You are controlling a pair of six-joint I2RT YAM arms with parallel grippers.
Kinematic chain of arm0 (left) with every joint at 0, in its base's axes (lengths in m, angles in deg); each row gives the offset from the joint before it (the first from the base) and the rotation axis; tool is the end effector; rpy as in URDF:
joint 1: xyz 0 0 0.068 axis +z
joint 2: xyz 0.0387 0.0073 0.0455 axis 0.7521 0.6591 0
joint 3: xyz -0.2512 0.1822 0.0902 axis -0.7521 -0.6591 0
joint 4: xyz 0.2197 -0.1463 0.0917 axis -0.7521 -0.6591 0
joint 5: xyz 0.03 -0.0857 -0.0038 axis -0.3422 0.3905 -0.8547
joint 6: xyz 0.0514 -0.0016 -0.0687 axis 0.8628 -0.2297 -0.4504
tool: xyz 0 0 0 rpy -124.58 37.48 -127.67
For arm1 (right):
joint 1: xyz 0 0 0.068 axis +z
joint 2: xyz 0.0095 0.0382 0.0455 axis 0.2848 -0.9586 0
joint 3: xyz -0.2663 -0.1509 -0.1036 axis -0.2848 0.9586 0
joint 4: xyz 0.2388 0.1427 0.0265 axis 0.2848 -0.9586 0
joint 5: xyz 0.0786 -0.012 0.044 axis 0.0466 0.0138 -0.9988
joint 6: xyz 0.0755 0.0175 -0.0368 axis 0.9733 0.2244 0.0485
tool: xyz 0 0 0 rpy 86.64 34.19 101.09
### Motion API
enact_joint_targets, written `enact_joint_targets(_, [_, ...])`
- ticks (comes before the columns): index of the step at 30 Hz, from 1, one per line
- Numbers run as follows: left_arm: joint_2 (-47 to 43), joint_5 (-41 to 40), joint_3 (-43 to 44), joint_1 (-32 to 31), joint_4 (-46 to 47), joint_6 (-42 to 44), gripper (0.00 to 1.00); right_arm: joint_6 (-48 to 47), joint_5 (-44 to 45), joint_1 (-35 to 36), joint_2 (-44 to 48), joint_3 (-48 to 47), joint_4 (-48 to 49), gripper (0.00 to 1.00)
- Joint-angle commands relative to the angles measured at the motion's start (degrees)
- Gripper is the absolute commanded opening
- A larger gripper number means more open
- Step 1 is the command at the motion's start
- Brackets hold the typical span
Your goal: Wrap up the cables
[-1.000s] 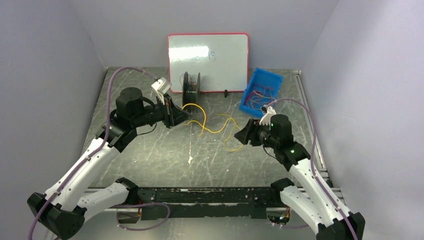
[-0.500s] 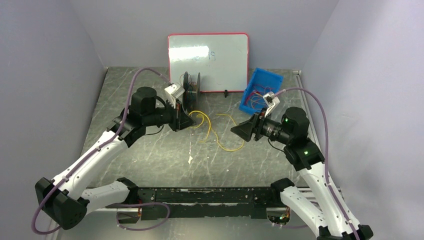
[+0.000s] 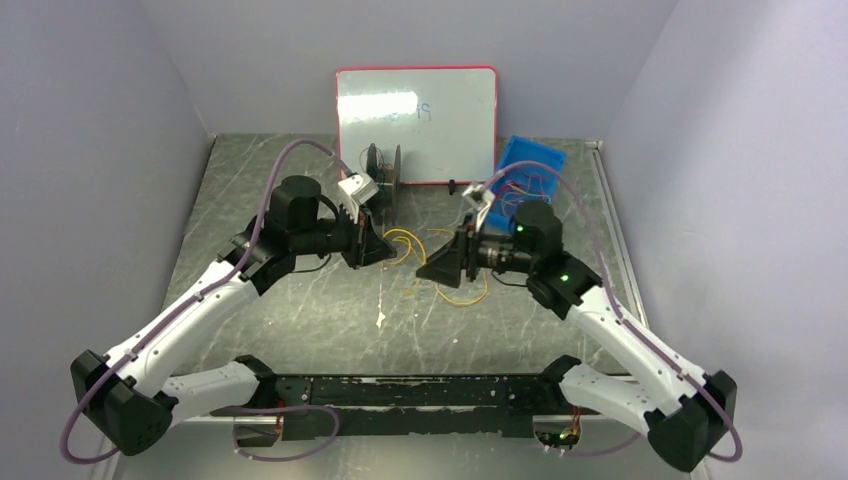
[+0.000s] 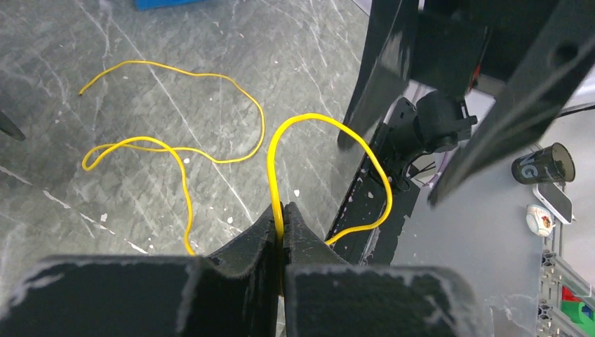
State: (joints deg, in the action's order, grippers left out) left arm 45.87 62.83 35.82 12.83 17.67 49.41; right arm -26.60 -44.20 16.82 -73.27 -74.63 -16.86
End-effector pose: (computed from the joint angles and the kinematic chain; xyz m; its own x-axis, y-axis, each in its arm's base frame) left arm 0.1918 -0.1900 0.3842 -0.5381 0.1318 -0.8325 0.7868 0.4327 -0.4401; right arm 0.1666 0.1687 0.3732 -0.6202 0.0319 -0.7838 -0.7401 0.3074 0.5982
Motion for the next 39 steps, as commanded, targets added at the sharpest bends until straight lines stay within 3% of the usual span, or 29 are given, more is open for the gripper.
enact_joint_targets(1, [-0.8, -0.4, 1.3, -0.8, -1.2, 1.5, 0.07, 0.6, 6.8, 7.3, -3.4, -3.5, 1.7, 0.62])
enact_joint_targets(11, [-2.2, 0.9, 0.2, -1.4, -0.8, 3.2, 0.07, 0.0, 14.1, 10.1, -7.0, -5.1, 1.2, 0.58])
enact_joint_targets(32, [-2.7, -0.5, -0.9, -1.8, -0.9, 4.3, 0.07, 1.2, 17.1, 10.1, -3.3, -2.1, 0.8, 0.31])
enact_joint_targets(34, [-2.7, -0.2, -0.9, -2.0, -0.9, 4.4, 0.07, 1.3, 17.3, 10.2, -3.2, -1.8, 0.9, 0.24])
enact_joint_targets(37, [-2.5, 0.1, -0.9, -2.2, -1.1, 5.0, 0.07, 1.6, 16.6, 10.2, -3.3, -1.7, 1.1, 0.03])
enact_joint_targets(39, [-2.3, 0.1, -0.7, -2.3, -1.3, 5.0, 0.07, 1.7, 16.5, 10.2, -3.2, -1.7, 1.2, 0.0])
